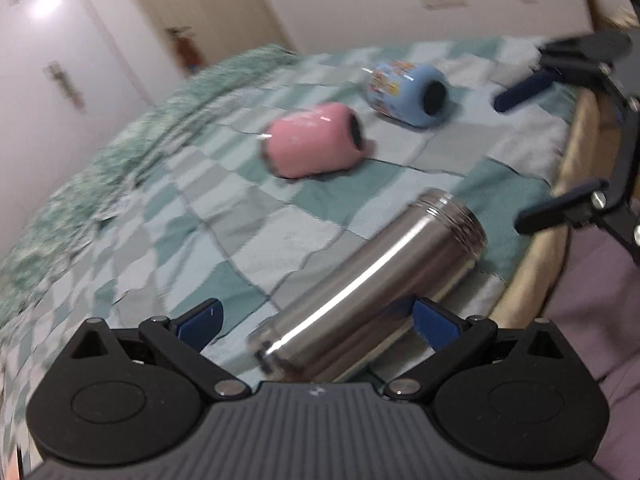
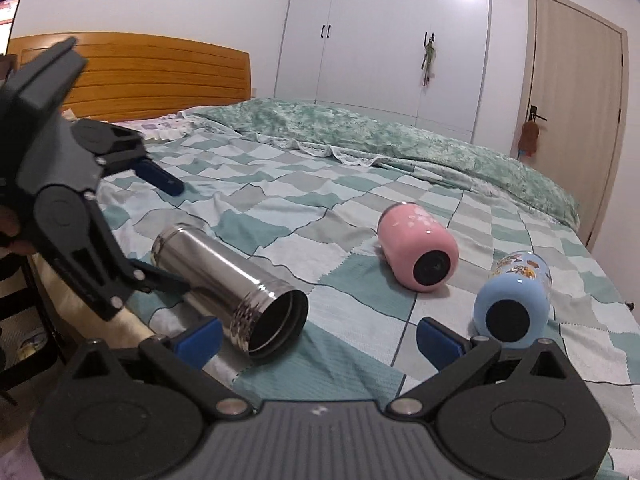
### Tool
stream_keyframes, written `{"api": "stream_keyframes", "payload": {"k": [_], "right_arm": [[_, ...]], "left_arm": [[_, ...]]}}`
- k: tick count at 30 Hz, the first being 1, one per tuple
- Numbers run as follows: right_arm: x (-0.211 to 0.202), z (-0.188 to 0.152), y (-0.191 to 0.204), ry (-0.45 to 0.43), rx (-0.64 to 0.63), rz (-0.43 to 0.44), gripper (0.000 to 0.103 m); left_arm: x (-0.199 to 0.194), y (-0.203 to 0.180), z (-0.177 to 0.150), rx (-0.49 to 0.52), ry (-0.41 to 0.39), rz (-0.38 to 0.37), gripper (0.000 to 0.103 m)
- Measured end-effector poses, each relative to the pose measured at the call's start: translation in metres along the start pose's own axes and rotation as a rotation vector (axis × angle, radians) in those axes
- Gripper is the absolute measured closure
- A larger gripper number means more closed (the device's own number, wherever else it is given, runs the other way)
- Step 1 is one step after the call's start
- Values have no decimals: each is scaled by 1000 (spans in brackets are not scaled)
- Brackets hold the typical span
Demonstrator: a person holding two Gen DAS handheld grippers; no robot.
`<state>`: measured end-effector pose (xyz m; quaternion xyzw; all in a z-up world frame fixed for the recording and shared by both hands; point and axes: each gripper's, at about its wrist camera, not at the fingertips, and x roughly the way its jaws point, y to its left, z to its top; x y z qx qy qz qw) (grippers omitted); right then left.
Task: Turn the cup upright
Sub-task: 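Grasp the silver tumbler with the left gripper while the right gripper releases it, then rotate the silver tumbler upright in the left gripper, open end up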
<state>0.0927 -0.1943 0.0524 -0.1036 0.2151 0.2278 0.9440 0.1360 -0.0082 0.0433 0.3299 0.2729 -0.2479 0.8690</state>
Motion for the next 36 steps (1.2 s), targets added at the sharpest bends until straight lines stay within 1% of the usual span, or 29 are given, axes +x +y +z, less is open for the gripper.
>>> {"api": "stream_keyframes", "payload": {"k": [1, 3, 5, 6, 7, 8, 9, 13, 17, 19, 20, 25, 27, 29, 31, 34, 36], "right_arm": [[1, 0, -1, -1, 2, 2, 0], [3, -1, -3, -2, 5, 4, 0], [5, -1, -5, -5, 12, 4, 0], [7, -1, -7, -5, 15, 3, 0], [8, -3, -8, -7, 18, 1, 0], [9, -3, -9, -9, 21, -1, 0], [9, -4, -10, -11, 24, -1, 0], [13, -8, -15, -11, 44, 2, 0], [17, -10, -20, -17, 58, 11, 0], [19, -10, -20, -22, 63, 20, 0], [20, -10, -20, -26, 64, 26, 0], [27, -8, -20, -38, 54, 40, 0], [30, -6, -21, -41, 54, 37, 0], [31, -4, -23, -47, 58, 38, 0], [33, -3, -26, -53, 65, 41, 0], [36, -3, -30, -55, 76, 43, 0], [38, -3, -31, -57, 75, 42, 0]], "left_arm": [[5, -1, 1, 30, 13, -32, 0], [16, -1, 4, 58, 47, -87, 4], [26, 2, 6, 59, 75, -127, 6], [31, 5, 9, 50, 88, -134, 6], [36, 9, 12, 29, 112, -134, 9], [42, 13, 15, -3, 141, -123, 14], [46, 17, 17, -31, 162, -114, 16], [54, 38, 25, -234, 270, -109, 25], [49, 51, 24, -452, 385, -103, 35], [41, 50, 20, -553, 429, -113, 38], [38, 49, 18, -598, 441, -118, 38], [21, 34, 17, -680, 436, -61, 38], [17, 34, 13, -761, 430, -73, 38], [12, 37, 4, -900, 415, -113, 38], [8, 36, 1, -965, 400, -97, 38], [4, 33, -1, -998, 379, -67, 38], [4, 30, 2, -976, 377, -58, 37]]}}
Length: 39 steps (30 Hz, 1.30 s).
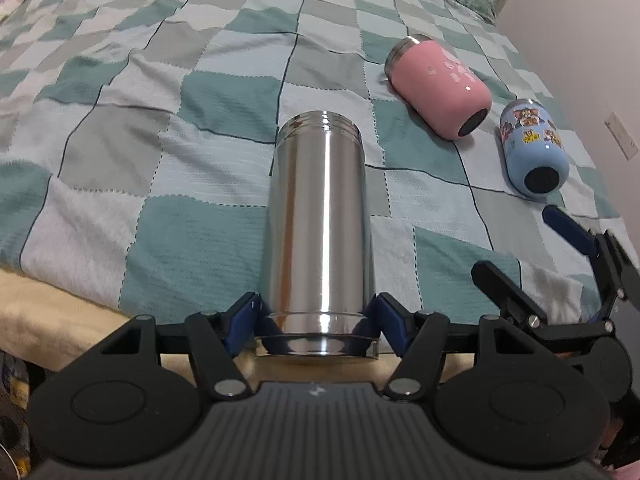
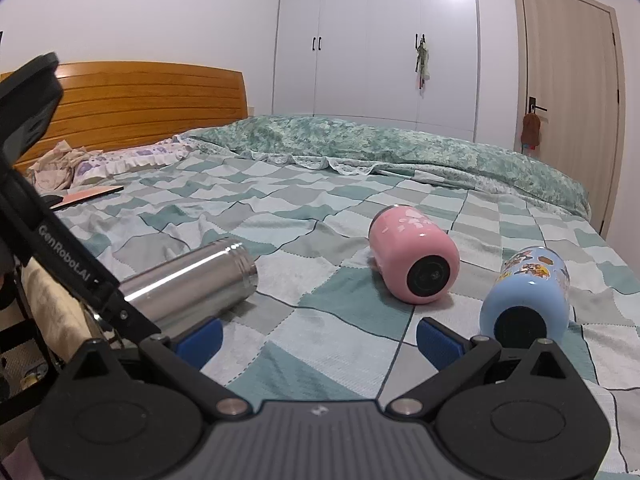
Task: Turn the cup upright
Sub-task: 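Rotate the silver tumbler upright in the left gripper, open end up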
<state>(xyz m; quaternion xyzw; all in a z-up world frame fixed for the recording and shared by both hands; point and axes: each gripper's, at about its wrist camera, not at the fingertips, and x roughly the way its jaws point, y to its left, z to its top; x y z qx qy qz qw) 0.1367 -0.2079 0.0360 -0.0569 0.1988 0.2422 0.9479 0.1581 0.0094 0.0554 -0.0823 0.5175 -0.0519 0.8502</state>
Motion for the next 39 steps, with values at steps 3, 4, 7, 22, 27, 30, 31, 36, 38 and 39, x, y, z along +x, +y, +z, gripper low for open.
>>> {"api": "stream_keyframes", "payload": {"k": [3, 4, 7, 22, 27, 30, 31, 36, 38, 39], "right_arm": [[-2, -1, -3, -6, -4, -4, 0], [-3, -1, -4, -9, -6, -7, 0], [-5, -2, -9, -13, -10, -20, 0], [0, 0, -26, 1, -26, -66, 0], [-3, -3, -23, 3, -33, -66, 0], [-4, -4, -23, 4, -25, -71, 0], [-5, -4, -23, 3, -23, -72, 0], [-7, -7, -20, 3, -23, -80, 0], [-8, -8, -19, 5, -23, -87, 0], [-9, -8, -19, 5, -22, -91, 0]], "left_arm": [[5, -2, 3, 27, 32, -9, 30], [7, -4, 5, 51, 45, -8, 16], [2, -12, 10, 125, -7, 46, 3], [54, -15, 59, 80, 19, 76, 40], [38, -2, 47, 52, -52, 38, 41], [26, 4, 40, 55, -109, 29, 41], [21, 6, 37, 63, -135, 29, 41], [-7, 12, 28, 85, -286, 0, 41], [-17, 12, 28, 93, -353, -21, 41], [-22, 12, 28, 97, -395, -29, 41]]}}
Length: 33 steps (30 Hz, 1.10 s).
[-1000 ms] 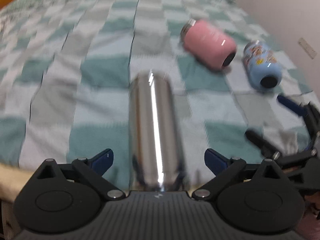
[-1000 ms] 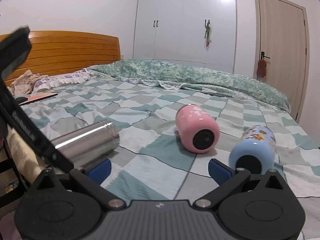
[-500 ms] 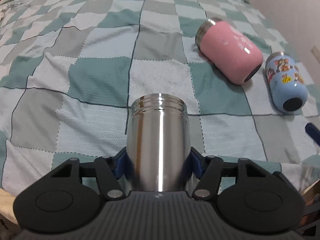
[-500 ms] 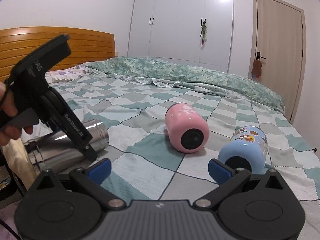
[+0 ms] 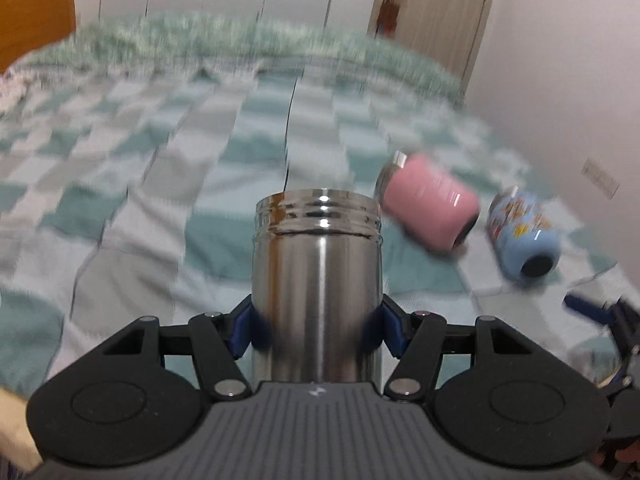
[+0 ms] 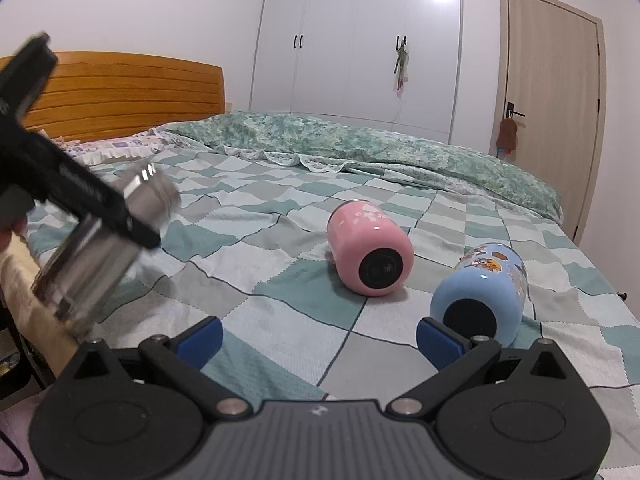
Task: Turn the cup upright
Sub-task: 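Rotate the silver tumbler upright in the left gripper, open end up, then lower the upright tumbler onto the bed and open the left gripper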
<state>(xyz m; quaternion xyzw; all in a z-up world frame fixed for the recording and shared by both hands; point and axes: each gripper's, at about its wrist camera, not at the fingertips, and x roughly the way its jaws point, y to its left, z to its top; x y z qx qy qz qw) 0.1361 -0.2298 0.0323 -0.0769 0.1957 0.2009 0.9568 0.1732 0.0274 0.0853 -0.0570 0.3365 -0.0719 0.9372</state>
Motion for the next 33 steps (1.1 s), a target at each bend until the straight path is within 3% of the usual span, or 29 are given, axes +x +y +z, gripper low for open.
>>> {"api": "stream_keyframes", "payload": {"k": [8, 18, 27, 28, 30, 31, 33], "right_arm": [[1, -1, 3, 5, 2, -20, 0], [11, -4, 5, 25, -4, -31, 0], [14, -3, 7, 26, -7, -42, 0], [12, -3, 7, 24, -7, -43, 0], [10, -3, 8, 21, -10, -48, 0], [7, -2, 9, 18, -11, -50, 0], [1, -1, 11, 8, -15, -54, 0]], "left_arm": [[7, -8, 8, 44, -172, 42, 41], [34, -2, 10, 66, -147, 108, 41], [51, -3, 21, 76, -123, 112, 40], [50, -3, 21, 78, -122, 108, 38], [45, -3, 20, 80, -127, 105, 16], [38, -4, 18, 79, -150, 110, 0], [18, -8, 13, 82, -219, 111, 0]]}}
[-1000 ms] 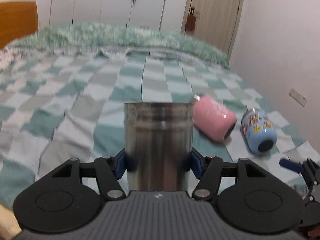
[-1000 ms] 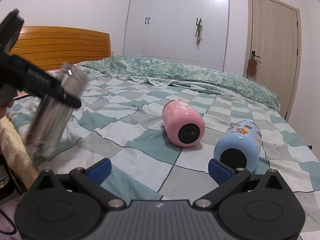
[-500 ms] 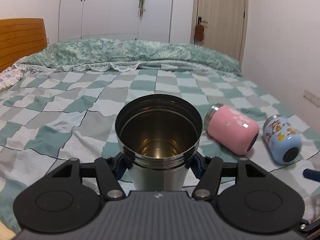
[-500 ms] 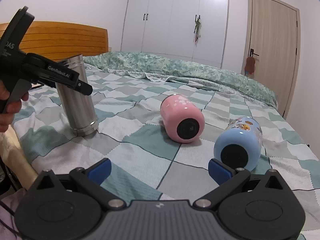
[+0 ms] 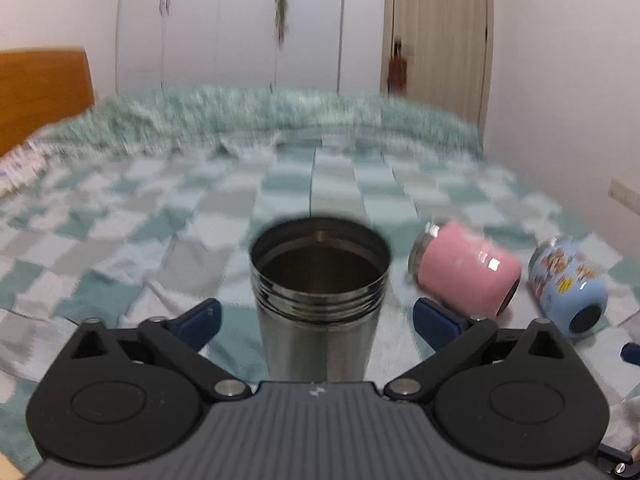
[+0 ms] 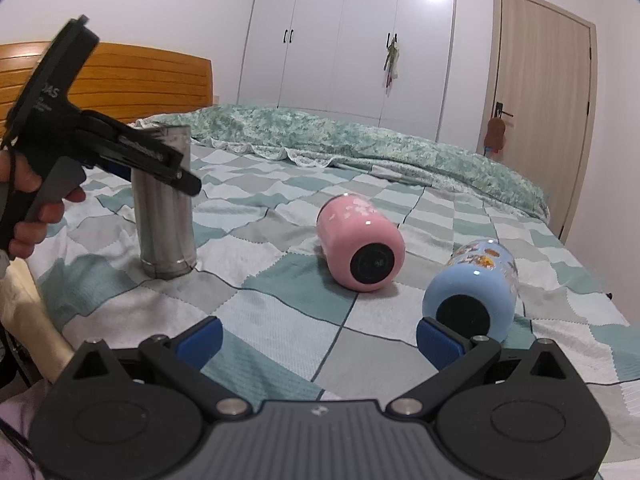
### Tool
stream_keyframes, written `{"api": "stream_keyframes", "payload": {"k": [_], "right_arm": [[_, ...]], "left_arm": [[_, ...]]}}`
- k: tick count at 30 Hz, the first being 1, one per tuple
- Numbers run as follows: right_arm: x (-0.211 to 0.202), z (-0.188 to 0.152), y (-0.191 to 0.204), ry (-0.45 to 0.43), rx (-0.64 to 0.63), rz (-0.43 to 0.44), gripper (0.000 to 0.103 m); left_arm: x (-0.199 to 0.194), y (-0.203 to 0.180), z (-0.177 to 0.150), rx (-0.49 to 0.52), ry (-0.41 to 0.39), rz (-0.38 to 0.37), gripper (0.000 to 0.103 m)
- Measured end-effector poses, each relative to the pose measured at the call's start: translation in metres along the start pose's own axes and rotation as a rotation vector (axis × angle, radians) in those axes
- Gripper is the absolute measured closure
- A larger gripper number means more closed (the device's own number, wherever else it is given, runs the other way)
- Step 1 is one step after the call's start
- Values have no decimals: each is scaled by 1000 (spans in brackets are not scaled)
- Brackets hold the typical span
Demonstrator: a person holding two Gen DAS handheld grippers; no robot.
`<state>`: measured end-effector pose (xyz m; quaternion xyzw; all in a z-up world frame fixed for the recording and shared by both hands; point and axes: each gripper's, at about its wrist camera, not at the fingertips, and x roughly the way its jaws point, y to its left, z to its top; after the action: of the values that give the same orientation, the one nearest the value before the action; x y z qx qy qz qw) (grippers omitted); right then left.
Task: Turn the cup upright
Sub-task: 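Lower the upright tumbler onto the bed and open the left gripper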
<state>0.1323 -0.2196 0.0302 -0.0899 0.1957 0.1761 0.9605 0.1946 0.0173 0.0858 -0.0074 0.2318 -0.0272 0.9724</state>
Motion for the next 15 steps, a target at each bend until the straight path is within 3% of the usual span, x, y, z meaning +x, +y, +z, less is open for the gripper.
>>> {"api": "stream_keyframes", "payload": {"k": [4, 10, 15], "right_arm": [[-18, 3, 3, -34, -6, -8, 0], [-53, 2, 8, -99, 12, -12, 0], [-74, -11, 13, -124, 51, -12, 0]], "left_arm": [[-45, -4, -3, 0, -58, -7, 0], [-126, -16, -35, 13, -275, -2, 0], [-153, -32, -74, 20, -309, -19, 0]]}}
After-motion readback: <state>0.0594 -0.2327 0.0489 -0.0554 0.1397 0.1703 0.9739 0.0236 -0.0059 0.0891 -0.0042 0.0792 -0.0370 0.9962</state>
